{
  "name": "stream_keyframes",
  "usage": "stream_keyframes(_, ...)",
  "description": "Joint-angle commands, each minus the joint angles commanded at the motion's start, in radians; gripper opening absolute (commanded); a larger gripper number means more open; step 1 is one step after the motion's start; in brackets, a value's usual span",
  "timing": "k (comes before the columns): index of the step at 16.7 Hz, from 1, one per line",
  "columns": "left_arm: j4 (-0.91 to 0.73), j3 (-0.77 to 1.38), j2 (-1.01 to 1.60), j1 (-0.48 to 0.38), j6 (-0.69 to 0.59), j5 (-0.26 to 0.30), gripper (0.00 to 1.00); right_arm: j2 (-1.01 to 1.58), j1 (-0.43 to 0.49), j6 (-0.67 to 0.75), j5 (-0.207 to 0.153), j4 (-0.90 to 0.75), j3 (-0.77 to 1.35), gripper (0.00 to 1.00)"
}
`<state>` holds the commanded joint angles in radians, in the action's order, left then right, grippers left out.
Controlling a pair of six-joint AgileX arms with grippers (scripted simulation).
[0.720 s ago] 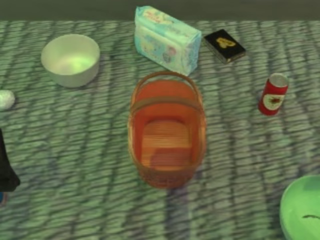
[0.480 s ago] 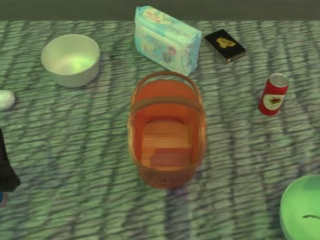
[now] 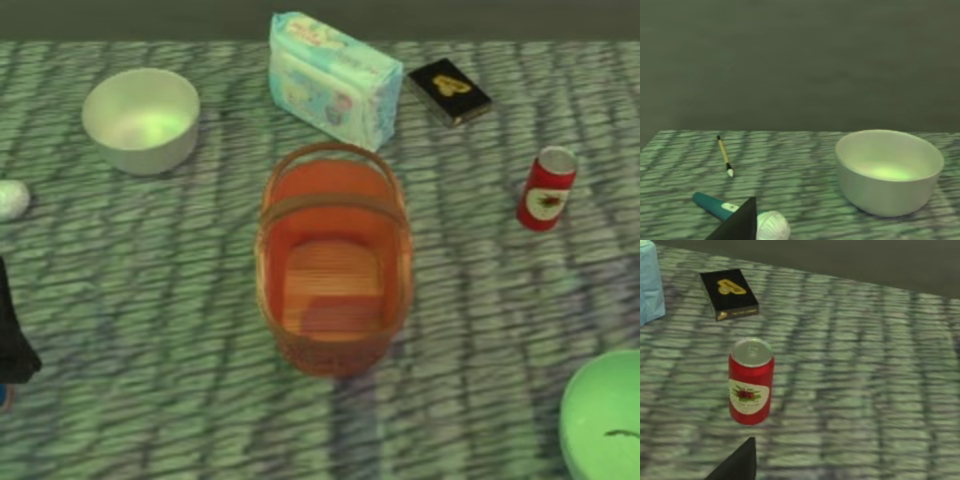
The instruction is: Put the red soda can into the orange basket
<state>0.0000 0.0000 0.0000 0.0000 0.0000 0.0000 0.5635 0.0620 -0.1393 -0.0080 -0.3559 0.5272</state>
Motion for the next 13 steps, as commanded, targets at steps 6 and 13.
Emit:
stream_keyframes(6,0.000,0.000,0.000,0.000,0.000,0.000,1.00,0.682,0.053,-0.152,0.006,-0.403,0.604,1.00)
stream_keyframes(13,0.000,0.000,0.000,0.000,0.000,0.000,1.00,1.435,0.109,-0.313,0.013,-0.825,1.275,1.00)
